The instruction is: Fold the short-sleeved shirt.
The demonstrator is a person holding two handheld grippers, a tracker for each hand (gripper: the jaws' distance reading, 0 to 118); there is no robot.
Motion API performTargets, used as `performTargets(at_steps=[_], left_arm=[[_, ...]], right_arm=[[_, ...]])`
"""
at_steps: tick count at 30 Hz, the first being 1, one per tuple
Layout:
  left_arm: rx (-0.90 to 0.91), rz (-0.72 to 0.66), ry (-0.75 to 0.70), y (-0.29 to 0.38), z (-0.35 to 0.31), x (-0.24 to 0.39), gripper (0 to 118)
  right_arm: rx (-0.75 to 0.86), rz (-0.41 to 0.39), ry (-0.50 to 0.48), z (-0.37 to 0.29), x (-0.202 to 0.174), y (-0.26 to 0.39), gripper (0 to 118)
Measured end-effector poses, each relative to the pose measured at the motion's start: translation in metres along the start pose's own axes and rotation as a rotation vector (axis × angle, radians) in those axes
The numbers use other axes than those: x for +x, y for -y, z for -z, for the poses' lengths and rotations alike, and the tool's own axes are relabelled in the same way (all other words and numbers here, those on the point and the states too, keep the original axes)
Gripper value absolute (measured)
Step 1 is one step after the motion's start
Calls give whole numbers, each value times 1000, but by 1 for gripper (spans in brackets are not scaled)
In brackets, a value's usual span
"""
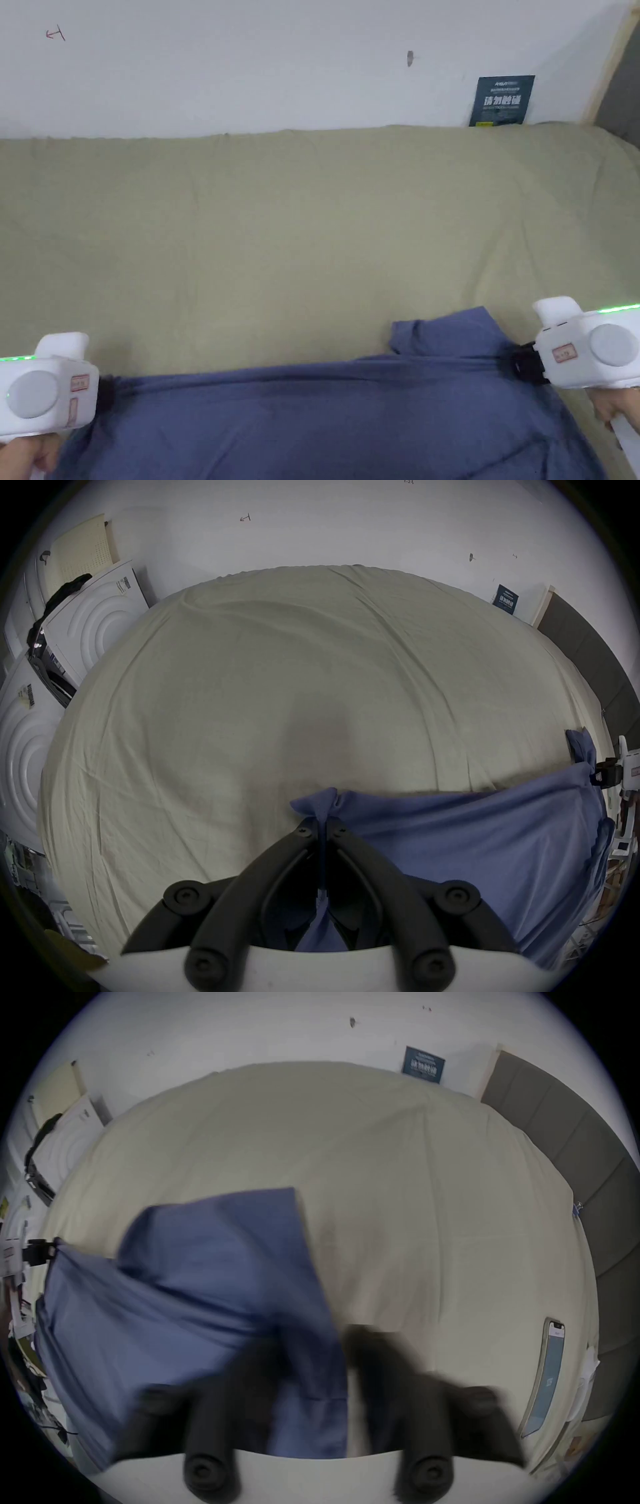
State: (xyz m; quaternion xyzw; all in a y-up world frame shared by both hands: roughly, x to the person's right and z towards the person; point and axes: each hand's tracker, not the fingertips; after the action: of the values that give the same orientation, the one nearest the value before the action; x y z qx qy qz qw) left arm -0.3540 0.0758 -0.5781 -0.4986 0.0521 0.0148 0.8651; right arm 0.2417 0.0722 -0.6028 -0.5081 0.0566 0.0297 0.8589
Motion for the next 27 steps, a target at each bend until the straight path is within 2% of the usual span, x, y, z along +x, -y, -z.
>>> performTargets(at_steps=[2, 8, 16, 24, 27], left_arm=[[-2, 2, 4, 1, -5, -2, 0], [46, -23, 40, 10, -46, -14, 0], [129, -28, 89, 39, -115, -33, 0], [176, -19, 119, 91, -169, -50, 0], [182, -21, 127, 117, -179, -54, 0]], right_arm=[[27, 6, 8, -14, -8, 4, 1], [109, 104, -93, -68, 2, 16, 1], [173, 112, -152, -138, 3, 44, 1], [238, 108, -159, -196, -5, 110, 1], [239, 84, -159, -209, -9, 143, 1]])
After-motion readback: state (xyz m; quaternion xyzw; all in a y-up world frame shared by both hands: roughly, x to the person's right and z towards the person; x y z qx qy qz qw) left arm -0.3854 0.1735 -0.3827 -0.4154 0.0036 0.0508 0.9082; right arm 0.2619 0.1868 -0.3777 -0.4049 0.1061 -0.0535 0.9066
